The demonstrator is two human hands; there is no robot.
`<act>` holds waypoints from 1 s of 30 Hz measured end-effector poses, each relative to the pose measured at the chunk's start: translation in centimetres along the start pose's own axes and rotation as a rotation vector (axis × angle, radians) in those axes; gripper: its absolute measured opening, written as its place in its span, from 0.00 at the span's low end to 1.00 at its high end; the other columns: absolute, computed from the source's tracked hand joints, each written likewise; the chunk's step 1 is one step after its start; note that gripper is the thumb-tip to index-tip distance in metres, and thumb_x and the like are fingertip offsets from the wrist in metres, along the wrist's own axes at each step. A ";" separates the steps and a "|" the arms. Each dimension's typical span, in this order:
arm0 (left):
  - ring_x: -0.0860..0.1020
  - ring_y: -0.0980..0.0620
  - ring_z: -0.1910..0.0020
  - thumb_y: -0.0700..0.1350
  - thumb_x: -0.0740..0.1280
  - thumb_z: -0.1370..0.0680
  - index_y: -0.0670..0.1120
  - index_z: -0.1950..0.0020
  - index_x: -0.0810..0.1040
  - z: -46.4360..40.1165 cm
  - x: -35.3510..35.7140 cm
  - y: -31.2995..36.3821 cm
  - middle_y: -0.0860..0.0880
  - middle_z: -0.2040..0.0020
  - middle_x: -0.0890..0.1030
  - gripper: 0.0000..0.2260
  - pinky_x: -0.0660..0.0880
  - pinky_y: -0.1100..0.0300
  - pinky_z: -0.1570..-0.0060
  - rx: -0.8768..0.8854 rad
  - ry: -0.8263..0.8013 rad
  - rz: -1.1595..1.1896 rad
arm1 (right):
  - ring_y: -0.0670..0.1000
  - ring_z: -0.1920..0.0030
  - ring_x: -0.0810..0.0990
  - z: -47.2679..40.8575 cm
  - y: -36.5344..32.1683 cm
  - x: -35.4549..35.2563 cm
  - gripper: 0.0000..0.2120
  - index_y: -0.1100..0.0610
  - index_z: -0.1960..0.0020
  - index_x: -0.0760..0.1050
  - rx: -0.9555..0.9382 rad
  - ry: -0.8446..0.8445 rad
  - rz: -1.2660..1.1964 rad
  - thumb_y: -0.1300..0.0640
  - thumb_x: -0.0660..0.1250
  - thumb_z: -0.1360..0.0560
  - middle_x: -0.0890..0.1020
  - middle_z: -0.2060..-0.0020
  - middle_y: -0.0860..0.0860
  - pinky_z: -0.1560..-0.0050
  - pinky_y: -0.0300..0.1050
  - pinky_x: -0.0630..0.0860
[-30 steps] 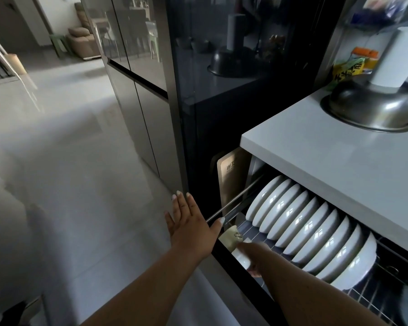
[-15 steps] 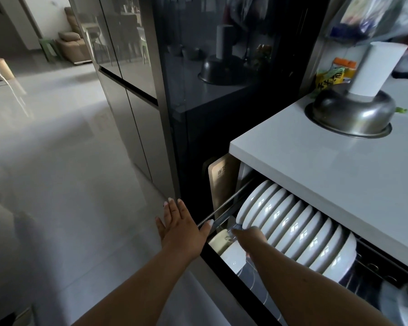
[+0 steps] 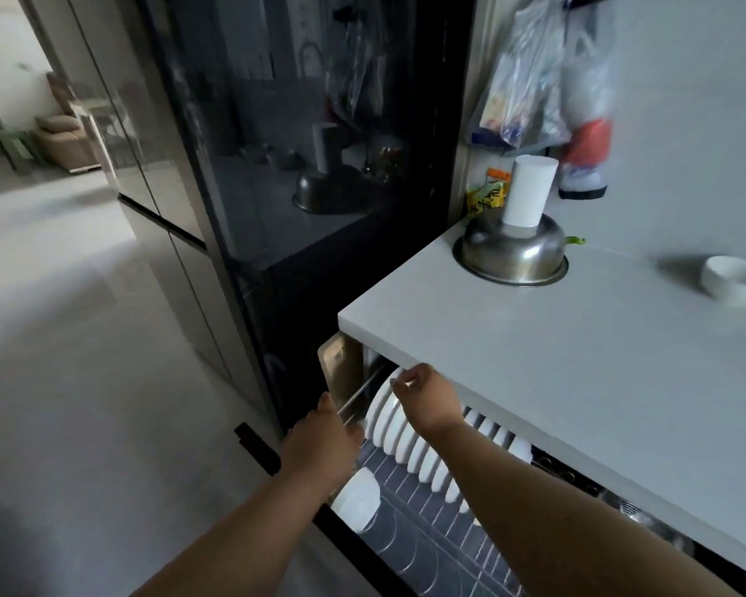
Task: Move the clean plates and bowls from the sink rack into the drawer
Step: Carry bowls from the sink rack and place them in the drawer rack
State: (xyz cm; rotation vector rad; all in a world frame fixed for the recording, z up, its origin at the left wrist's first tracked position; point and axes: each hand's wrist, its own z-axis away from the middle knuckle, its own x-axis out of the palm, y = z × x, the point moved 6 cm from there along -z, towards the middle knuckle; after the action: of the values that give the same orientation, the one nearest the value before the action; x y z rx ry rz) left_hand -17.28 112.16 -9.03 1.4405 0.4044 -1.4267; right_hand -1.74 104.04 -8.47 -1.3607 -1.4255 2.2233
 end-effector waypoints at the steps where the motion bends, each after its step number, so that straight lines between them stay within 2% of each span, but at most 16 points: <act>1: 0.72 0.42 0.33 0.58 0.60 0.21 0.43 0.23 0.54 0.6 -0.2 1.3 0.42 0.31 0.72 0.33 0.69 0.50 0.36 0.012 0.000 -0.003 | 0.48 0.62 0.77 0.4 -0.1 -1.7 0.11 0.54 0.47 0.75 -0.005 0.024 -0.013 0.48 0.64 0.24 0.80 0.60 0.49 0.59 0.42 0.74; 5: 0.72 0.42 0.33 0.58 0.59 0.20 0.44 0.22 0.52 3.1 -0.3 7.1 0.42 0.30 0.72 0.33 0.69 0.49 0.35 0.083 0.014 0.013 | 0.44 0.67 0.74 2.3 0.5 -8.8 0.10 0.54 0.46 0.73 -0.035 0.103 -0.029 0.50 0.63 0.23 0.77 0.66 0.47 0.65 0.39 0.70; 9: 0.74 0.43 0.34 0.57 0.60 0.21 0.45 0.22 0.53 5.7 0.0 13.3 0.44 0.29 0.71 0.32 0.70 0.51 0.36 0.163 0.062 0.013 | 0.48 0.60 0.76 3.8 2.3 -15.8 0.11 0.54 0.45 0.73 -0.015 0.183 -0.012 0.49 0.63 0.23 0.78 0.60 0.48 0.58 0.40 0.69; 12: 0.77 0.44 0.39 0.56 0.60 0.21 0.46 0.23 0.54 7.7 0.7 17.2 0.45 0.33 0.75 0.31 0.74 0.53 0.42 0.221 0.094 0.035 | 0.52 0.54 0.79 4.8 3.7 -20.1 0.11 0.55 0.45 0.74 -0.003 0.235 0.010 0.49 0.63 0.23 0.79 0.57 0.50 0.57 0.40 0.69; 15: 0.78 0.44 0.44 0.57 0.59 0.21 0.46 0.22 0.51 9.6 2.2 20.0 0.45 0.38 0.77 0.32 0.76 0.54 0.49 0.247 0.059 0.020 | 0.52 0.59 0.77 6.4 5.2 -23.5 0.11 0.56 0.45 0.74 0.007 0.288 0.019 0.50 0.63 0.23 0.79 0.59 0.50 0.59 0.40 0.68; 18: 0.77 0.43 0.41 0.59 0.59 0.21 0.46 0.23 0.53 11.5 4.0 22.8 0.45 0.35 0.76 0.32 0.75 0.51 0.43 0.306 0.002 0.051 | 0.51 0.62 0.75 8.7 7.1 -26.7 0.11 0.56 0.46 0.73 0.035 0.354 0.020 0.50 0.63 0.23 0.77 0.62 0.49 0.61 0.40 0.68; 22: 0.74 0.43 0.37 0.60 0.58 0.21 0.47 0.23 0.54 14.2 5.6 26.7 0.45 0.33 0.75 0.32 0.71 0.49 0.37 0.415 -0.052 0.029 | 0.52 0.61 0.77 12.2 9.1 -31.1 0.11 0.55 0.46 0.74 0.100 0.476 0.022 0.50 0.63 0.23 0.78 0.61 0.50 0.60 0.42 0.70; 26: 0.74 0.43 0.37 0.60 0.57 0.21 0.45 0.23 0.54 17.5 6.8 29.5 0.45 0.33 0.75 0.31 0.70 0.49 0.37 0.534 -0.089 -0.040 | 0.54 0.56 0.79 17.3 11.4 -34.1 0.11 0.56 0.46 0.74 0.187 0.590 0.011 0.50 0.63 0.24 0.81 0.57 0.51 0.56 0.44 0.74; 30: 0.74 0.43 0.36 0.60 0.57 0.21 0.45 0.23 0.52 21.8 8.6 31.9 0.45 0.33 0.75 0.32 0.70 0.49 0.36 0.651 -0.154 -0.058 | 0.52 0.59 0.77 22.9 13.2 -36.9 0.10 0.55 0.47 0.74 0.262 0.697 0.028 0.50 0.63 0.24 0.79 0.60 0.50 0.59 0.43 0.72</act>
State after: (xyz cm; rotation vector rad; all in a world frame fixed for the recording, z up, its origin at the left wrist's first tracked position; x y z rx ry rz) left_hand -1.15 77.57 1.58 1.8134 -0.1399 -1.7986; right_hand 5.85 61.74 6.07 -1.7990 -0.8391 1.6037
